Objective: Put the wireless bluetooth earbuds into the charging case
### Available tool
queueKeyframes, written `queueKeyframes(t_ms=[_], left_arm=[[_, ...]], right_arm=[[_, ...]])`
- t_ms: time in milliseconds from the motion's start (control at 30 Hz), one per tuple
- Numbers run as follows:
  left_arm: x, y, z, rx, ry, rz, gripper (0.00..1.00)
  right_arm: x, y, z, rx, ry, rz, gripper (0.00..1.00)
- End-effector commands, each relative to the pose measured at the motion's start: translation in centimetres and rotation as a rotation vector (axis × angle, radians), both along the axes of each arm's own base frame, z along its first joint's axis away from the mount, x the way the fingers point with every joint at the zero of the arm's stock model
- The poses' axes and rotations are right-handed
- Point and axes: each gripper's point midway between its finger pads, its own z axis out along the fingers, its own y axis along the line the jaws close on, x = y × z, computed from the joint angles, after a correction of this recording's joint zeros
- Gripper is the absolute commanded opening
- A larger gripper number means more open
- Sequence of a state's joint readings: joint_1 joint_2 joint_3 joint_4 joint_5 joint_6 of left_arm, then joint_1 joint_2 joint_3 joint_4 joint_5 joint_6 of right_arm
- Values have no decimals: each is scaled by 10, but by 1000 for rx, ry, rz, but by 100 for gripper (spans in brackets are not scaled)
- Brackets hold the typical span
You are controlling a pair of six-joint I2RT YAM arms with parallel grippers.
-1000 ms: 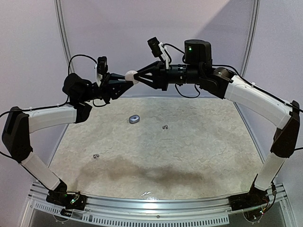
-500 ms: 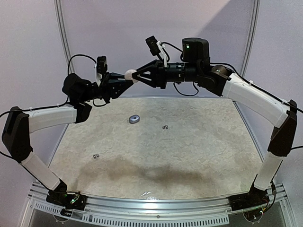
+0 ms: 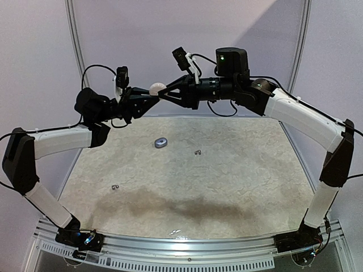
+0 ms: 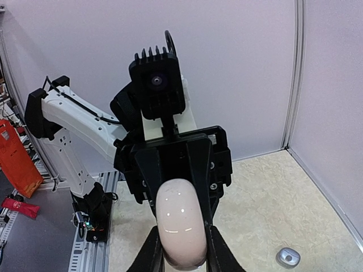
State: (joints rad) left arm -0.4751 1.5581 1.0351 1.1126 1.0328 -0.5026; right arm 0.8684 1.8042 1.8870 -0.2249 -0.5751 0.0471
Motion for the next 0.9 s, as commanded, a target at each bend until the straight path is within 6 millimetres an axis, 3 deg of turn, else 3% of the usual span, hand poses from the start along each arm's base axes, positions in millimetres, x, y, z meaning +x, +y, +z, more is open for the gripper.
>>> queueKeyframes(t_ms=[0, 67, 100, 167, 233, 367, 467, 567, 700, 867], left_arm=[[1, -4, -2, -2, -35, 8, 0], [6, -5, -3, -4, -13, 30, 0], [9, -5, -4, -4, 0, 46, 9], [19, -5, -7, -5, 22, 94, 49], [31, -3, -9, -11, 45, 161, 95], [51, 3, -18, -2, 45, 292, 99], [68, 8, -31, 38, 54, 405, 99], [92, 16, -54, 111, 117, 542, 99], [107, 27, -80, 208, 131, 665, 99], [114, 34, -98, 284, 133, 722, 99]], right_arm=[[-3, 4, 2, 12, 45, 15, 6], [-3, 3, 2, 13, 44, 16, 3], [-3, 3, 2, 15, 45, 16, 3], [-1, 1, 5, 22, 45, 0, 2], [5, -5, 9, 40, 59, -29, 1], [42, -38, -1, 90, 218, -147, 0], [81, -83, -46, 45, 416, -359, 0], [117, -149, -119, -45, 718, -593, 2], [114, -201, -212, -99, 1099, -688, 6], [98, -229, -279, -134, 1298, -703, 8]])
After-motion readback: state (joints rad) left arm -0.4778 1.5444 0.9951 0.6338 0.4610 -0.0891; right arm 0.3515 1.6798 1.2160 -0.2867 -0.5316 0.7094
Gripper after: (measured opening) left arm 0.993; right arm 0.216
